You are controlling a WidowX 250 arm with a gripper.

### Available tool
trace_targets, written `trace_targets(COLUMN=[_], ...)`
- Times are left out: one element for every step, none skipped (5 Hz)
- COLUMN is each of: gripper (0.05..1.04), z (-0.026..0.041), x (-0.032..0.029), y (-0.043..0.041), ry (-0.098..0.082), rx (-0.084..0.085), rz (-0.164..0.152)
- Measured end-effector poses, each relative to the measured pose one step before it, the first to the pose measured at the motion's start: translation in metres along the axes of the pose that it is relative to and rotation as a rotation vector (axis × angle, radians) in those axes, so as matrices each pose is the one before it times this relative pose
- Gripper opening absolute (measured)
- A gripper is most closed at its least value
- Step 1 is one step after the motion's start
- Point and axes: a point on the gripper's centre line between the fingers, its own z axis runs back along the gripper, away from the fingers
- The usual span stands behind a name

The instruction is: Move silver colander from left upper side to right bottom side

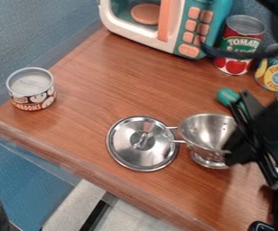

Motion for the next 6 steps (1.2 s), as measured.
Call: trace_targets(gripper=[0.074,0.106,0.281,0.567,0.87,1.013], z=[-0.00584,-0.00389,-0.0026,0.00017,0.00804,0.01841], x=[0.01246,0.00628,-0.00384,-0.00328,-0.00108,-0.00263], y=[-0.00423,-0.00255,-0.00108,0.00022,0.00247,0.00483], ry=[-0.024,-0.0017,0.0188,0.0208,-0.0132,-0.038], rx=[0.0007,0.0191,-0.0055,0.0048,0.0028,0.0009], rz=[-0.0142,-0.0215,0.0153,0.011,0.0132,-0.0008])
